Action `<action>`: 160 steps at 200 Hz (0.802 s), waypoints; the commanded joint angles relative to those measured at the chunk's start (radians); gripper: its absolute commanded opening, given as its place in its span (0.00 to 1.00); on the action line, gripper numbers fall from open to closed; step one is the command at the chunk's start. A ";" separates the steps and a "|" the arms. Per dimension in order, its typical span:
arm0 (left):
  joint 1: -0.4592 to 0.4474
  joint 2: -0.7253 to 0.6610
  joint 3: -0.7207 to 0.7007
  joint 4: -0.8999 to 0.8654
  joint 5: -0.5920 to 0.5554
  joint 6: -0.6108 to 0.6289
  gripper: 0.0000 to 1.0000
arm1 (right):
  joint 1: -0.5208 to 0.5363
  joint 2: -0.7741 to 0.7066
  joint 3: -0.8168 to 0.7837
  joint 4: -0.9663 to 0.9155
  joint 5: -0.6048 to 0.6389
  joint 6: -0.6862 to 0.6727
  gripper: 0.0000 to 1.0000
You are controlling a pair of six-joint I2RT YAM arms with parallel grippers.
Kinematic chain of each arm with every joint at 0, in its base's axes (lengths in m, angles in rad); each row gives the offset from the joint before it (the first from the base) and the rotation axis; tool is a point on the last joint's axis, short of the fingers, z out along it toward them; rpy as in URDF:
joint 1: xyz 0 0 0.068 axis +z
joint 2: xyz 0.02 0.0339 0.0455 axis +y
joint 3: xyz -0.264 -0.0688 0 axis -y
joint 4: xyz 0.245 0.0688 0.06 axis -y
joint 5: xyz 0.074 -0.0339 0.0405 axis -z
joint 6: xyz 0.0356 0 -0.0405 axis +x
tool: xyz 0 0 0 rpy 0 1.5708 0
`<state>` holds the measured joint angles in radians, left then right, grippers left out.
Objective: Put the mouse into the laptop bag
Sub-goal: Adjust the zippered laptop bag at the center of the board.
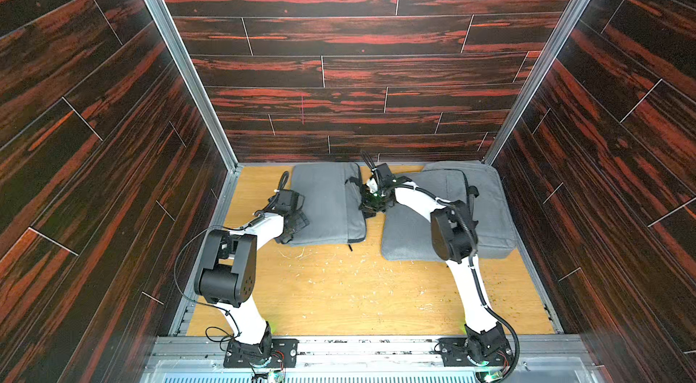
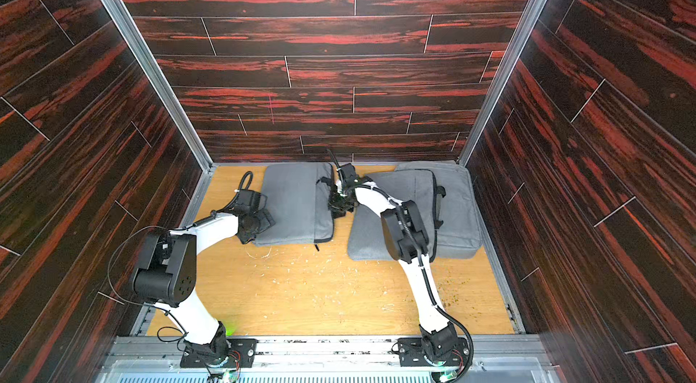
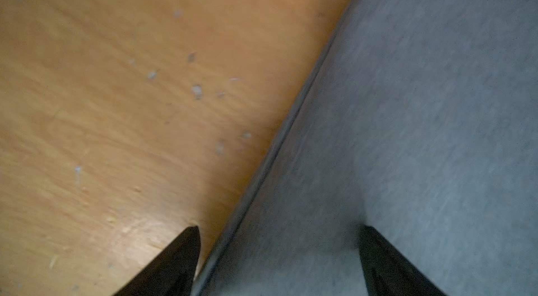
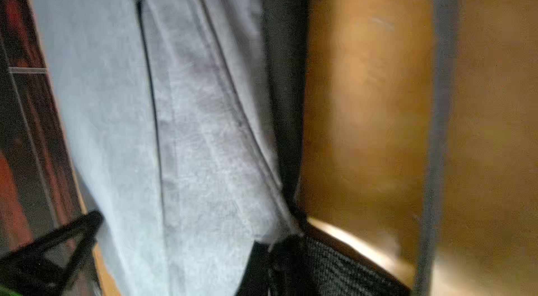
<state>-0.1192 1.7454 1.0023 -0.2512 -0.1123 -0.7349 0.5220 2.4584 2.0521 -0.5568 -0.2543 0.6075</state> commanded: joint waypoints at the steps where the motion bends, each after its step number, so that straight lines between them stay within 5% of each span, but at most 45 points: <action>1: 0.034 -0.045 -0.067 0.009 0.042 -0.028 0.88 | 0.070 0.108 0.100 -0.058 -0.050 -0.005 0.00; 41: 0.110 -0.149 -0.125 -0.052 0.002 -0.082 0.91 | 0.117 0.150 0.159 -0.062 -0.054 0.024 0.00; 48: 0.121 -0.171 -0.124 -0.076 -0.006 -0.096 1.00 | 0.127 0.144 0.149 -0.055 -0.045 0.030 0.00; 87: 0.143 -0.355 -0.101 -0.143 -0.046 -0.109 1.00 | 0.193 0.082 0.025 0.098 -0.037 0.120 0.00; 115: 0.144 -0.468 -0.079 -0.177 -0.042 -0.074 1.00 | 0.216 0.187 0.208 0.020 -0.064 0.127 0.00; 160: 0.142 -0.547 -0.114 -0.172 0.044 -0.069 1.00 | 0.217 0.275 0.416 -0.124 -0.047 0.070 0.30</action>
<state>0.0250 1.2167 0.9039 -0.3843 -0.1158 -0.8112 0.7418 2.6938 2.4241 -0.5713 -0.3061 0.7097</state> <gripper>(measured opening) 0.997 0.227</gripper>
